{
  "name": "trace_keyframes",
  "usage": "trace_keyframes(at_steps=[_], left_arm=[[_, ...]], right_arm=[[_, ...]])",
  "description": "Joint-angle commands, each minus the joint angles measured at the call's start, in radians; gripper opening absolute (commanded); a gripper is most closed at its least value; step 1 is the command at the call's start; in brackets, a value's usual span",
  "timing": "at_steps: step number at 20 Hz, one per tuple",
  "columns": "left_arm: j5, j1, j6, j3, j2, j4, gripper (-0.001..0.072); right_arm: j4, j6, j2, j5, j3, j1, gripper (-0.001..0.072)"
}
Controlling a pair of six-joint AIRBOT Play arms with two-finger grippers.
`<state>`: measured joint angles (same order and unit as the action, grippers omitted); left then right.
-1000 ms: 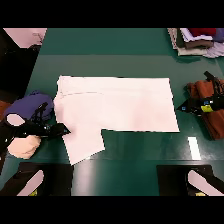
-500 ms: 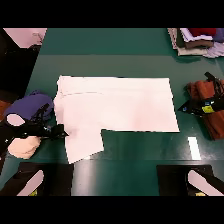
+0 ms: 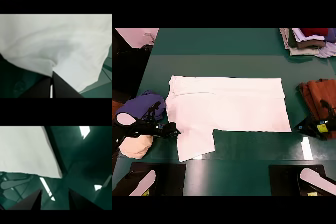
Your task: Fold the shirts.
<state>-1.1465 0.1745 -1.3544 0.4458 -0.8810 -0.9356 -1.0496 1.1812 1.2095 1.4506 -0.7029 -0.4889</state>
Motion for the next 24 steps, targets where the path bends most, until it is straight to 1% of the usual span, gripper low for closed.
trace_keyframes(at_steps=[1,2,3,4,7,10,11,12,14,16,18,20,22,23,24], left_arm=[[0.013,0.0,0.005,0.001,0.0,0.005,0.0023],[0.013,0.0,0.005,0.001,0.0,0.005,0.0023],[0.013,0.0,0.005,0.001,0.0,0.005,0.0023],[0.017,0.0,0.005,0.001,0.0,0.005,0.0023],[0.025,0.0,0.004,0.001,0.0,0.004,0.0023],[0.011,0.0,0.005,0.001,0.0,0.003,0.0023],[-0.003,0.0,0.011,0.001,0.0,0.003,0.0022],[-0.029,0.0,0.011,0.003,0.0,-0.002,0.0021],[-0.097,0.0,0.011,0.026,0.007,-0.019,0.002],[-0.146,0.0,0.007,0.035,0.084,-0.031,0.002],[-0.219,0.0,-0.016,0.035,0.201,-0.038,0.002],[-0.296,0.0,-0.079,0.035,0.317,-0.035,0.002],[-0.397,0.0,-0.129,0.035,0.41,-0.001,0.0021],[-0.424,0.0,-0.137,0.038,0.439,0.042,0.0021],[-0.422,0.0,-0.138,0.048,0.446,0.077,0.0021]], right_arm=[[0.099,-0.063,0.094,-0.032,0.049,-0.055,0.0373],[0.137,-0.065,0.109,-0.049,0.048,-0.053,0.0355],[0.16,-0.065,0.121,-0.069,0.049,-0.045,0.0351],[0.164,-0.065,0.127,-0.084,0.048,-0.028,0.0325],[0.158,-0.064,0.127,-0.118,0.049,0.047,0.0317],[0.157,-0.065,0.127,-0.13,0.048,0.1,0.0172],[0.156,-0.065,0.127,-0.12,0.048,0.107,0.0061],[0.152,-0.065,0.121,-0.102,0.049,0.107,0.0014],[0.089,-0.063,0.066,-0.06,0.048,0.106,0.0014],[-0.036,-0.011,-0.038,-0.003,0.049,0.106,0.0015],[-0.164,0.034,-0.162,0.067,0.049,0.107,0.0014],[-0.263,0.072,-0.284,0.121,0.049,0.107,0.0014],[-0.313,0.077,-0.399,0.17,0.049,0.107,0.0014],[-0.312,0.079,-0.442,0.183,0.049,0.107,0.0014],[-0.311,0.103,-0.478,0.182,0.048,0.108,0.0013]])
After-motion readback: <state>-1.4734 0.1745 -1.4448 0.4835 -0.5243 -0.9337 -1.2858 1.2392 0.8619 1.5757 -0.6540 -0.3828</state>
